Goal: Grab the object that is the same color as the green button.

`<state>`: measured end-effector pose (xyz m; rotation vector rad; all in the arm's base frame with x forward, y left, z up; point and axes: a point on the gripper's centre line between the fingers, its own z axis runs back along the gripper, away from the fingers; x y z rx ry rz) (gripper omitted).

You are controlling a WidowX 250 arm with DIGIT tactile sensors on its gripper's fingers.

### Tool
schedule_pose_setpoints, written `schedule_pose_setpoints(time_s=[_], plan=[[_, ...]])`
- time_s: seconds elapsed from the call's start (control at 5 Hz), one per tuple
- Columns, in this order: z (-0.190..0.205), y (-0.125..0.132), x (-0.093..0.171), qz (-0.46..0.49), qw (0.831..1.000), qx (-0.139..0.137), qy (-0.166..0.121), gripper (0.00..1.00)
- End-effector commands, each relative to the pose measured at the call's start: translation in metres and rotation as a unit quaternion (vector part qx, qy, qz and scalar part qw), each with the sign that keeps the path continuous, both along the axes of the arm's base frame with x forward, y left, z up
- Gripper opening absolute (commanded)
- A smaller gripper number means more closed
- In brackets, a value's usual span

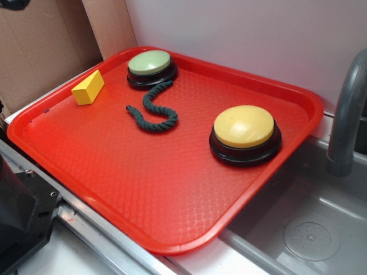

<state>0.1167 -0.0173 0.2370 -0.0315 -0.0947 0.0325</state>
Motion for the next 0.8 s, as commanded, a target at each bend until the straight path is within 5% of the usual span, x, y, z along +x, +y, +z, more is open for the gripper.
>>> schedule_pose_setpoints(time_s=[0.0, 0.4, 0.6], plan=[[0.0, 0.0, 0.0, 0.0, 1.0, 0.0, 0.0, 1.0], [-0.025, 0.014, 0.042, 0.199, 0.979, -0.045, -0.009, 1.0], [-0.053, 0.035, 0.079, 0.32, 0.946, -0.051, -0.021, 1.0]])
